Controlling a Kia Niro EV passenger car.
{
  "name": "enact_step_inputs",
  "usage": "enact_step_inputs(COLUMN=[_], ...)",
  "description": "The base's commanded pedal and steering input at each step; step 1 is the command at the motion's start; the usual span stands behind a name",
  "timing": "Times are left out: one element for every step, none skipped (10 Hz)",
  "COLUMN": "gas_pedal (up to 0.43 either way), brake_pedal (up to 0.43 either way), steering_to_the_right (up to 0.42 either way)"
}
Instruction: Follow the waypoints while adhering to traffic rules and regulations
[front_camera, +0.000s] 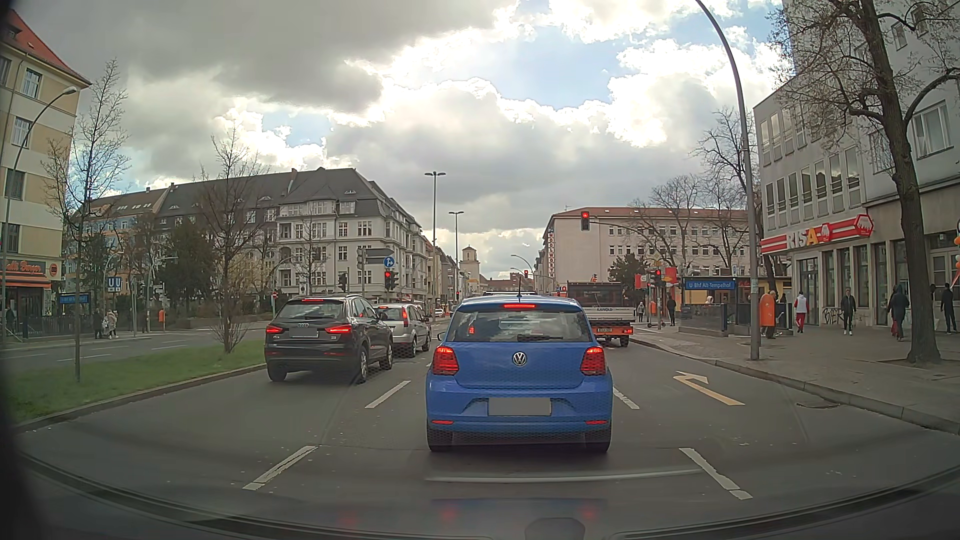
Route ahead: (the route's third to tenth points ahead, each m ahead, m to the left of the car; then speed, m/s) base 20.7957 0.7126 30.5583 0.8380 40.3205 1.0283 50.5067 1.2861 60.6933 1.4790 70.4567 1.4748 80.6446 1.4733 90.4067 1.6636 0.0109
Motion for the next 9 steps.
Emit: enact_step_inputs(gas_pedal=[0.0, 0.0, 0.0, 0.0, 0.0, 0.0, 0.0, 0.0, 0.0], brake_pedal=[0.372, 0.372, 0.372, 0.372, 0.372, 0.372, 0.372, 0.372, 0.372], steering_to_the_right=[-0.001, -0.001, -0.001, -0.001, -0.001, -0.001, -0.001, -0.001, -0.001])
